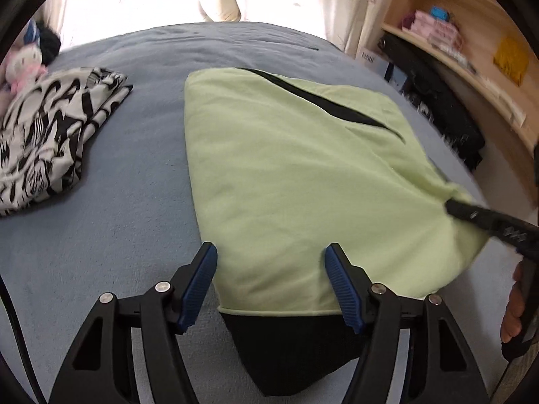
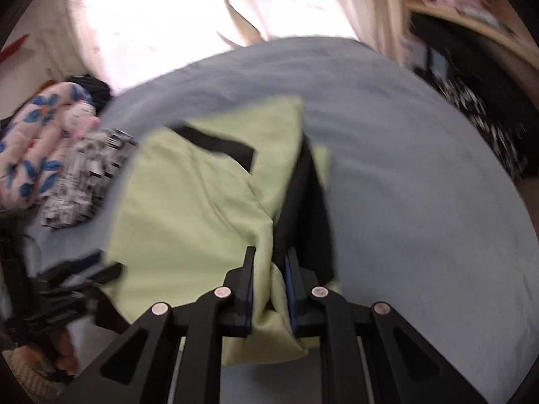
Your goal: Fold large clothes
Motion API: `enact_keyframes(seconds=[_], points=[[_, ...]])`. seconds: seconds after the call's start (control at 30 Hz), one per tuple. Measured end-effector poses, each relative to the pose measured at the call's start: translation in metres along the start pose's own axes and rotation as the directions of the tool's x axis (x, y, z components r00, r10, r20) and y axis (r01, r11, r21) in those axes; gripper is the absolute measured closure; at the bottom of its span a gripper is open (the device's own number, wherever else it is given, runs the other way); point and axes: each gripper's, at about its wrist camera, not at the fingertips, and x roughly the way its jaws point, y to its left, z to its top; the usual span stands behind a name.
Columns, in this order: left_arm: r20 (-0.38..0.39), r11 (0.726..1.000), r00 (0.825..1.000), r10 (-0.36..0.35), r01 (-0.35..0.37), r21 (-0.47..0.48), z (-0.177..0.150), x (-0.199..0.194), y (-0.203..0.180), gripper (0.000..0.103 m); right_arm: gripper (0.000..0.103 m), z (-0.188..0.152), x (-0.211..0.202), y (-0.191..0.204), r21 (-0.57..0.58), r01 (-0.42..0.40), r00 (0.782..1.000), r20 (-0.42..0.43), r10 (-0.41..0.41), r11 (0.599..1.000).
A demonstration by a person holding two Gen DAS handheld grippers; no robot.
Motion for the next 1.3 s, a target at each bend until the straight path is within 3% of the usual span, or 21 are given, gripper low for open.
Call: enact_keyframes(seconds=[0.1, 0.2, 0.23, 0.33, 0.37, 0.57, 0.73, 0.8, 0.83, 0.87, 0.9, 1.03, 1.1, 1.2, 1.3], points=[[0.020, 0.992, 0.997, 0.080, -0.082, 0.097, -0.007, 0.008, -0.019, 0.038, 0.087, -0.014, 0.027, -0.014, 0.073, -0.051, 0.997, -0.062, 0.055, 0.996], [0.024, 0.984, 0.994, 0.110, -0.113, 0.140, -0.010, 0.008, -0.023, 0.037, 0.081, -0.004, 0.012, -0.022, 0.152, -0.102, 0.992, -0.055, 0.111, 0.983], [0.016, 0.987, 0.995, 0.096, -0.097, 0.130, -0.008, 0.007, -0.020, 0.037, 0.076, 0.001, 0.004, -0.025, 0.163, -0.110, 0.992, -0.035, 0.117, 0.980], [-0.017, 0.995, 0.999, 0.043, -0.041, 0.087, -0.003, 0.005, -0.010, 0.035, 0.044, 0.020, -0.015, -0.025, 0.160, -0.130, 0.991, 0.038, 0.126, 0.978], [-0.027, 0.997, 0.999, 0.022, -0.020, 0.075, -0.001, 0.004, -0.007, 0.035, 0.041, 0.028, -0.017, -0.025, 0.159, -0.135, 0.990, 0.053, 0.128, 0.978], [-0.026, 0.992, 0.992, -0.120, 0.119, -0.038, 0.024, -0.006, 0.017, 0.035, 0.041, 0.078, 0.015, -0.034, 0.202, -0.168, 0.986, 0.044, 0.162, 0.965], [-0.007, 0.987, 0.995, -0.101, 0.099, -0.123, 0.054, 0.006, 0.046, 0.035, 0.041, 0.102, 0.057, -0.031, 0.225, -0.139, 0.990, 0.004, 0.142, 0.964], [-0.027, 0.983, 0.994, -0.103, 0.098, -0.154, 0.062, 0.018, 0.055, 0.035, 0.048, 0.105, 0.069, -0.022, 0.186, -0.102, 0.995, 0.000, 0.104, 0.977], [-0.042, 0.981, 0.993, -0.107, 0.098, -0.167, 0.065, 0.026, 0.058, 0.035, 0.066, 0.105, 0.073, -0.019, 0.169, -0.093, 0.995, -0.013, 0.097, 0.981], [-0.051, 0.980, 0.992, -0.111, 0.101, -0.172, 0.067, 0.031, 0.060, 0.035, 0.095, 0.106, 0.079, -0.016, 0.148, -0.077, 0.996, -0.036, 0.083, 0.986], [-0.061, 0.979, 0.991, -0.118, 0.105, -0.176, 0.068, 0.037, 0.062, 0.036, 0.100, 0.105, 0.083, -0.013, 0.123, -0.042, 0.997, -0.060, 0.050, 0.992], [-0.064, 0.969, 0.985, -0.160, 0.144, -0.202, 0.071, 0.048, 0.061, 0.044, 0.102, 0.116, 0.055, -0.018, 0.086, 0.103, 0.991, 0.072, -0.109, 0.991], [-0.060, 0.974, 0.989, -0.139, 0.125, -0.190, 0.070, 0.052, 0.054, 0.044, 0.102, 0.119, 0.072, -0.031, 0.109, 0.119, 0.993, 0.014, -0.121, 0.987], [-0.070, 0.986, 0.994, -0.086, 0.075, -0.148, 0.069, 0.059, 0.044, 0.044, 0.102, 0.106, 0.107, -0.028, 0.032, 0.217, 0.975, -0.051, -0.216, 0.976], [-0.078, 0.987, 0.993, -0.086, 0.074, -0.140, 0.070, 0.061, 0.042, 0.044, 0.102, 0.100, 0.119, -0.030, 0.049, 0.244, 0.969, -0.060, -0.241, 0.968]])
